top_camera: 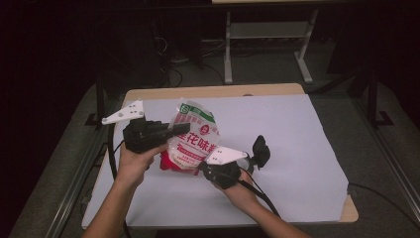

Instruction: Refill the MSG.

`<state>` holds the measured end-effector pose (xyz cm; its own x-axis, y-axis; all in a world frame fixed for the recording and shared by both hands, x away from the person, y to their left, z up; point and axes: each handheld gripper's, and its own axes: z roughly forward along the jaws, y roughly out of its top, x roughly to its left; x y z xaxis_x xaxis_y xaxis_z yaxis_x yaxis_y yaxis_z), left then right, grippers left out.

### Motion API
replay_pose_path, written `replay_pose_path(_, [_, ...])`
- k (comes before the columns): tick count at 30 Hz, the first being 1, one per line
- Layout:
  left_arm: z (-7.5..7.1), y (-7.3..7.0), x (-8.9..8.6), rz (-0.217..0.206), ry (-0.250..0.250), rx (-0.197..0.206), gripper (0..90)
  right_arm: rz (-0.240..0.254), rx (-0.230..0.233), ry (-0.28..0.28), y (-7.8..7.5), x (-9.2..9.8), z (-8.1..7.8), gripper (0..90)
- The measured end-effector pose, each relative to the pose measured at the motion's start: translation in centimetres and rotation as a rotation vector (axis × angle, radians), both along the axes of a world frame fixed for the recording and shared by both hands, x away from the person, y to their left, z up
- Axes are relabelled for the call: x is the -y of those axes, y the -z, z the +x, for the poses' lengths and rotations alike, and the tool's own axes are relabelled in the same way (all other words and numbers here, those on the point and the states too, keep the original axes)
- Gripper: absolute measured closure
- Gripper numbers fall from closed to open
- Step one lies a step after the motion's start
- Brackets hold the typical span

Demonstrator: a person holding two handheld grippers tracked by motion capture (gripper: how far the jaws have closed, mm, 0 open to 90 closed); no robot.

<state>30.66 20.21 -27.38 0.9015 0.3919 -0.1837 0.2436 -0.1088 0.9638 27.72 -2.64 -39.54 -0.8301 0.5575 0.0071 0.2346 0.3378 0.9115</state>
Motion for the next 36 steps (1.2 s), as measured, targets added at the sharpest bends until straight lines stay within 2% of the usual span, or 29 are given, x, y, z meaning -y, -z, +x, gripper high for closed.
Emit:
replay_pose_path(1, [0.1,0.0,0.2,0.003,-0.002,0.0,90.0,-0.008,0.013,0.002,0.0,0.0,-0.1,89.9])
replay_pose_path(6, [0.3,-0.1,0.9,-0.006,-0.009,-0.007,90.0,-0.008,0.012,0.001,0.1,0.0,-0.3,89.9])
replay_pose_path(9, [0.5,-0.1,1.5,0.016,-0.016,-0.009,90.0,-0.01,0.01,0.001,0.2,-0.1,-0.4,89.9])
replay_pose_path(21, [1.5,0.3,3.8,0.012,0.021,-0.036,90.0,-0.022,0.013,-0.003,0.5,0.2,-1.0,89.9])
replay_pose_path(32, [2.2,0.6,5.7,0.057,0.03,-0.066,90.0,-0.026,-0.002,-0.019,1.0,0.9,-1.0,89.9])
replay_pose_path(36, [2.3,0.5,6.1,0.055,0.041,-0.073,90.0,-0.026,-0.005,-0.009,0.9,1.1,-1.2,89.9])
